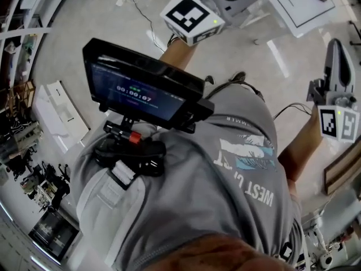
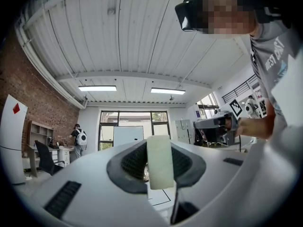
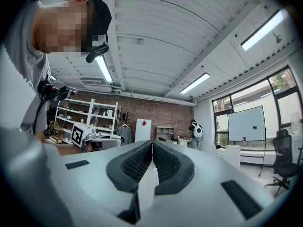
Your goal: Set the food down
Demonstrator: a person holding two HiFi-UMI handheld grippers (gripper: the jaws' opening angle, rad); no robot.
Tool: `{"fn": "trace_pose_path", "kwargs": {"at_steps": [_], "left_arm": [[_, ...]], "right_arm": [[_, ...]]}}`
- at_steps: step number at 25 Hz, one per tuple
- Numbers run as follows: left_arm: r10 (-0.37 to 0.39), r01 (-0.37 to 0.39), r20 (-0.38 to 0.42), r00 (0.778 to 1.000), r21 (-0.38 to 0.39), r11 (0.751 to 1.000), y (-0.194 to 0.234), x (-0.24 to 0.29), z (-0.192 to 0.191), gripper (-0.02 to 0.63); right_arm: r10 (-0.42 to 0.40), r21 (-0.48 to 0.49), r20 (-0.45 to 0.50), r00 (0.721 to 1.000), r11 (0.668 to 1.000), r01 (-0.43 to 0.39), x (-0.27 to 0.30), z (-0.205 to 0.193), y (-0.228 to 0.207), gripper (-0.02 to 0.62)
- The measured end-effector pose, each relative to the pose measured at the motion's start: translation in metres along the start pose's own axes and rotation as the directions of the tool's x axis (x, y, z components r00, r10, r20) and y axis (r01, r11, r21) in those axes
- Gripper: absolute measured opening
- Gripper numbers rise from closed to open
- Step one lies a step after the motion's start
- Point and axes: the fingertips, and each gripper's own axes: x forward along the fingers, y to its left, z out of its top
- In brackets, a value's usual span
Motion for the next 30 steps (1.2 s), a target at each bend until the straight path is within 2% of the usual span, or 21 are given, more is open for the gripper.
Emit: {"fn": "trace_pose_path", "kwargs": {"at_steps": [6,11,18,23,26,30], "left_arm": [[0.007,-0.007,0.002,1.0,0.013,1.0,0.005,0.017,0.007,0.1],[0.045,-0.044,-0.035,0.998,0.027,0.999,0.0,0.057,-0.008,0.1],[0.099,-0.095,-0.064,0.993,0.064,0.993,-0.019,0.1,0.004,0.1],[0.104,-0.099,-0.095,0.99,0.053,0.994,0.018,0.122,-0.029,0.1],[0.089,-0.086,-0.094,0.992,0.041,0.995,0.051,0.134,-0.039,0.1],[0.059,-0.056,-0.082,0.995,0.041,0.998,0.053,0.134,-0.037,0.1]], "right_arm": [[0.03,0.005,0.011,0.999,1.0,-0.03,0.018,0.005,-0.019,0.009],[0.065,0.031,0.008,0.998,0.997,-0.066,0.019,-0.01,-0.066,0.009],[0.108,0.072,0.017,0.994,0.991,-0.109,0.002,-0.007,-0.118,0.009],[0.109,0.113,0.002,0.994,0.988,-0.109,0.045,-0.043,-0.148,0.009],[0.094,0.109,-0.016,0.995,0.99,-0.092,0.077,-0.049,-0.159,0.009],[0.06,0.103,-0.008,0.998,0.993,-0.058,0.071,-0.046,-0.156,0.009]]}}
